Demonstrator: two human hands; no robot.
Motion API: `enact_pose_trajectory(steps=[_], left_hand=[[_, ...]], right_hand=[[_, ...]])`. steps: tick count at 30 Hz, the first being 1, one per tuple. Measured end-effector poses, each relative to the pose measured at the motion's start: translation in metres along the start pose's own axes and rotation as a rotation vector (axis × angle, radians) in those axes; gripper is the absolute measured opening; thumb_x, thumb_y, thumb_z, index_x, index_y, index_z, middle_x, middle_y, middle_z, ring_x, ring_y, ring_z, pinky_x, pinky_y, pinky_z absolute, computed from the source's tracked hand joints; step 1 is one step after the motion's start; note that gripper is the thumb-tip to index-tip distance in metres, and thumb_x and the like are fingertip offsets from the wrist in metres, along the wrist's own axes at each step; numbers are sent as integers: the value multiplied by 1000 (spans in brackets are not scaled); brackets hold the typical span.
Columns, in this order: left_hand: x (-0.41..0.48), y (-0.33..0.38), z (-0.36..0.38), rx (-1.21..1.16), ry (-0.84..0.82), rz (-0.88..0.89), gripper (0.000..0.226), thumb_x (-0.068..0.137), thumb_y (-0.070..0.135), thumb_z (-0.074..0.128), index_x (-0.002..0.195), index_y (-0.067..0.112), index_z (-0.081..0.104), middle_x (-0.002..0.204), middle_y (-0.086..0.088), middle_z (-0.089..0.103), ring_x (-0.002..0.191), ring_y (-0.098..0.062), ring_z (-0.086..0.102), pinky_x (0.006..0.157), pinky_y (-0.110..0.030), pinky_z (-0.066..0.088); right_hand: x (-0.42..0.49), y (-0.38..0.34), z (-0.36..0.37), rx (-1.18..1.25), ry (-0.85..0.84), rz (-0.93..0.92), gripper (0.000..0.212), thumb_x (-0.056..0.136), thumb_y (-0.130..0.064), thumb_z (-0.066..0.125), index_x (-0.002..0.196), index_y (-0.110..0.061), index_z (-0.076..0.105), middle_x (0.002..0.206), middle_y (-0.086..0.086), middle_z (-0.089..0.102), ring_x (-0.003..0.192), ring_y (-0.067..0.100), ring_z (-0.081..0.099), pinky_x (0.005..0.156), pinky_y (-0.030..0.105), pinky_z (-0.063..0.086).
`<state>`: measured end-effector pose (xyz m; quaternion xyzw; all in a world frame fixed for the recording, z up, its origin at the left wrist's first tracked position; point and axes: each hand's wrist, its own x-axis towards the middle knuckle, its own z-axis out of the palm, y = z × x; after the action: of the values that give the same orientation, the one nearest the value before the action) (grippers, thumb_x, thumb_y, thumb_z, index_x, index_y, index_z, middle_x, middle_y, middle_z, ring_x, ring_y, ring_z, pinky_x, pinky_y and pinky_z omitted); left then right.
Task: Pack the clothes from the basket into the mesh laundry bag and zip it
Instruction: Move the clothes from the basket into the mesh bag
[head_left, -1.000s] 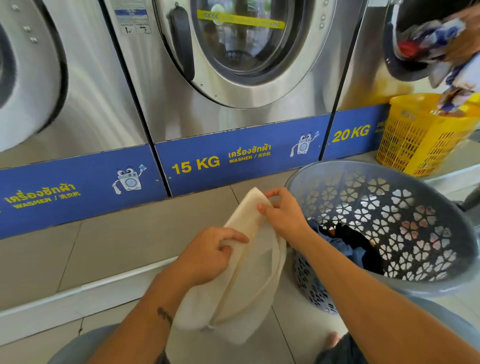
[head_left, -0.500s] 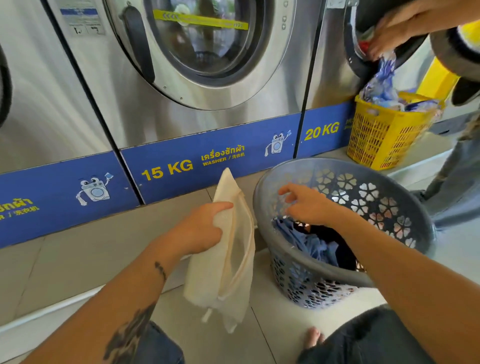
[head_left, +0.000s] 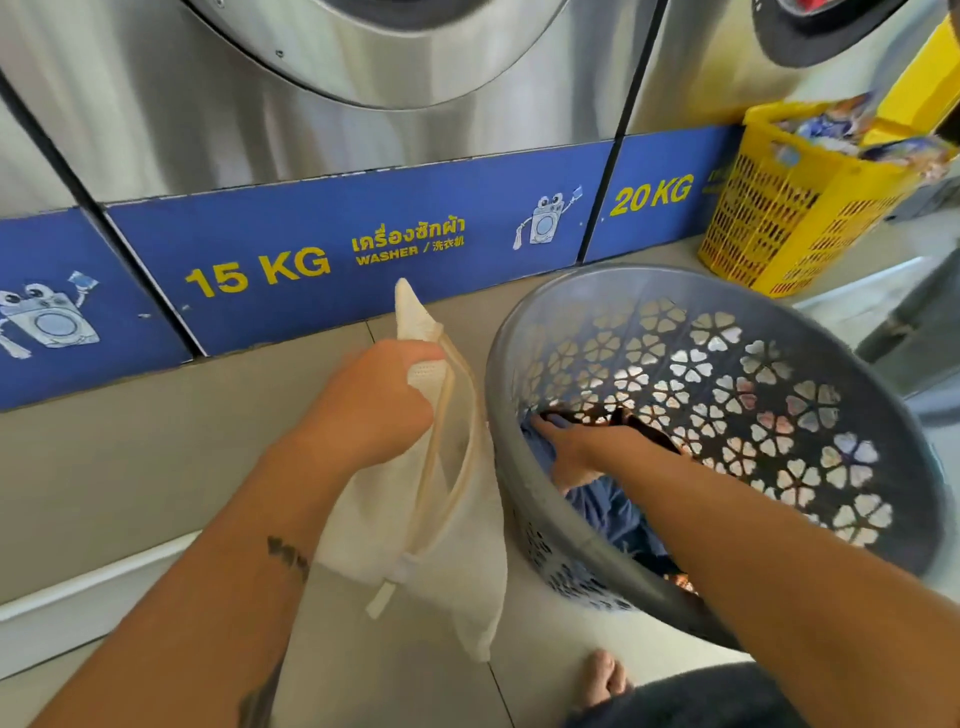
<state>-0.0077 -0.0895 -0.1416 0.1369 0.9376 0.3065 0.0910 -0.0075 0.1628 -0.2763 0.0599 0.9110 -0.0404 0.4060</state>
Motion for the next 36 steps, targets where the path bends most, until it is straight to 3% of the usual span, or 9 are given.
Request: enact_pose_trajectory(steps=[2, 4, 6, 8, 20, 27, 29, 33, 36], left_hand=[[7, -1, 4, 18, -33, 30, 66, 80, 0, 46, 136, 34, 55, 141, -4, 52, 125, -28, 50, 99, -36, 45], [12, -2, 9, 45, -85, 50, 67, 80, 1, 45, 137, 36, 54, 143, -3, 52, 128, -28, 49, 102, -41, 45], [15, -4, 11, 65, -125, 53, 65, 81, 3, 45, 137, 35, 54, 145, -2, 51, 131, -26, 46, 106, -43, 42], [15, -3, 12, 64, -149, 46, 64, 82, 4, 46, 137, 36, 53, 145, 0, 49, 132, -25, 45, 106, -44, 42], [-22, 7, -20, -22, -10, 35, 67, 81, -5, 43, 135, 32, 57, 145, -3, 50, 128, -26, 49, 102, -36, 44], [-44, 8, -25, -89, 156, 34, 60, 83, 0, 46, 133, 31, 58, 139, -2, 55, 126, -24, 50, 104, -37, 44], [-47, 10, -28, -112, 237, 52, 57, 83, 0, 48, 131, 30, 61, 135, -2, 57, 122, -24, 52, 103, -38, 44], [-54, 17, -36, -171, 354, 82, 56, 82, -4, 49, 125, 28, 66, 131, -1, 60, 119, -27, 53, 100, -36, 44], [-58, 20, -39, -204, 407, 126, 57, 81, -5, 45, 119, 30, 69, 127, 2, 63, 104, -27, 60, 93, -40, 50]], right_hand=[[22, -2, 17, -73, -36, 5, 120, 82, -55, 73, 160, -29, -15, 170, -1, -10, 157, 34, 4, 120, 54, 28], [34, -2, 31, -67, 24, -18, 105, 81, -53, 72, 161, -27, 10, 168, 6, 13, 150, 41, 24, 114, 55, 36], [30, -2, 36, -38, 158, -71, 72, 81, -45, 71, 145, -27, 44, 152, 8, 43, 131, 38, 49, 100, 48, 48], [16, 2, 30, -52, 246, -139, 40, 87, -37, 66, 123, -20, 58, 126, 5, 49, 110, 33, 55, 83, 40, 46], [-127, 7, -45, 264, 729, -243, 14, 79, -9, 56, 89, -18, 59, 82, 9, 64, 75, 35, 59, 64, 48, 51], [-192, -43, -53, 768, 1109, -403, 14, 87, -13, 65, 94, -25, 64, 85, -7, 69, 77, 6, 62, 62, 16, 46], [-199, -59, -52, 919, 1177, -438, 14, 88, -13, 66, 93, -26, 62, 86, -8, 69, 79, 6, 63, 66, 16, 49], [-195, -86, -41, 1124, 1149, -420, 23, 90, -20, 71, 107, -21, 56, 92, -10, 65, 83, 1, 62, 72, 18, 49], [-180, -102, -23, 960, 940, -449, 35, 91, -16, 70, 120, -19, 50, 94, -2, 63, 80, 8, 60, 70, 25, 49]])
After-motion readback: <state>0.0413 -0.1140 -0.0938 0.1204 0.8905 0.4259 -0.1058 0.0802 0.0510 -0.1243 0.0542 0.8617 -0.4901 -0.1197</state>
